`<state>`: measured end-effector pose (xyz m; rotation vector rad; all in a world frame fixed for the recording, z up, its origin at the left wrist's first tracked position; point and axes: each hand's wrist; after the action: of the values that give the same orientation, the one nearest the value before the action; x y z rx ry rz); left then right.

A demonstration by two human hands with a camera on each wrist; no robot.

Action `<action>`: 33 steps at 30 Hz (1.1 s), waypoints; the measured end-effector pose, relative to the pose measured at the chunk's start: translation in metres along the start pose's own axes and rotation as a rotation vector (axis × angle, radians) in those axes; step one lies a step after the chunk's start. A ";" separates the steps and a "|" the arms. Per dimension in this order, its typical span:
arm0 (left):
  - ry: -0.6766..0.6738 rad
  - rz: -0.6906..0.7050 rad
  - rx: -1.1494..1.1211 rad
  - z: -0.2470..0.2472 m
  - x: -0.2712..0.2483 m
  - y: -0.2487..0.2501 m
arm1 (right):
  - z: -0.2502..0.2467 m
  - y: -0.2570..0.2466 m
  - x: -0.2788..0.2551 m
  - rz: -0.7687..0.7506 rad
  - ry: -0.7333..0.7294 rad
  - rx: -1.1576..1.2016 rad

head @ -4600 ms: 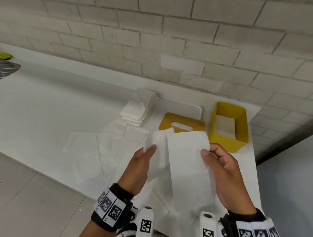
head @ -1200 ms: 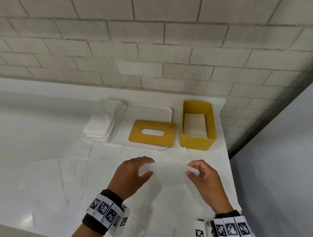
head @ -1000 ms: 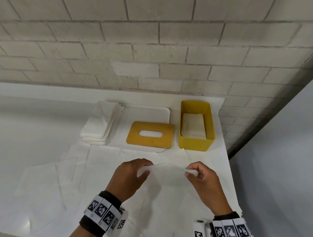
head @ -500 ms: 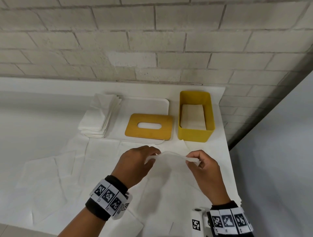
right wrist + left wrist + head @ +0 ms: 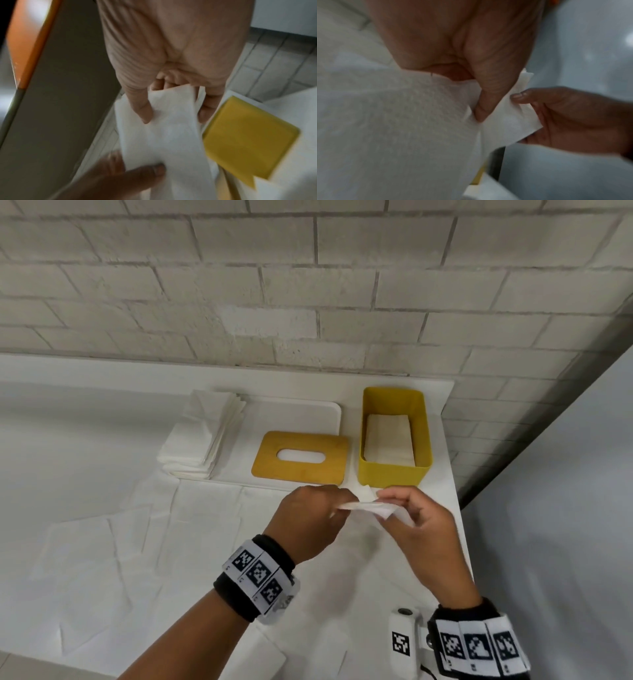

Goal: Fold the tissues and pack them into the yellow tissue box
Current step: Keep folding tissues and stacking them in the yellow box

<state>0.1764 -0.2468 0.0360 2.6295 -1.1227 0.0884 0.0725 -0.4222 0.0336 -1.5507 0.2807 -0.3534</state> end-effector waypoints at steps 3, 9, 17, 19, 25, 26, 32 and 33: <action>0.070 -0.270 -0.461 -0.008 -0.003 0.000 | -0.010 -0.015 0.004 -0.048 0.050 0.157; 0.090 -0.423 -0.777 0.003 -0.011 0.012 | 0.017 -0.007 0.007 0.008 0.010 0.168; 0.052 -0.493 -0.606 0.021 -0.014 0.011 | 0.030 0.032 -0.001 0.069 0.152 0.083; 0.013 -0.528 -0.596 0.024 -0.013 0.010 | 0.028 0.037 -0.002 0.102 0.138 0.075; 0.015 -0.531 -0.666 0.012 -0.007 0.016 | 0.019 0.039 -0.006 0.134 0.112 0.092; 0.029 -0.567 -0.770 0.008 -0.005 0.016 | 0.017 0.039 -0.007 0.139 0.107 0.104; -0.003 -0.766 -1.630 -0.019 0.002 0.022 | 0.020 0.028 -0.010 0.195 0.167 0.404; -0.004 -0.796 -1.656 -0.019 0.002 0.023 | 0.023 0.027 -0.010 0.209 0.167 0.451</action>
<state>0.1624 -0.2585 0.0602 1.2818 0.1212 -0.6778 0.0737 -0.3971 0.0058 -1.0396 0.4561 -0.3533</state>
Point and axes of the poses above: each hand's wrist, its own x-axis towards the middle knuckle, its own z-axis out of the palm, y = z × x, and after that the axes turned 12 degrees about x, right-handed
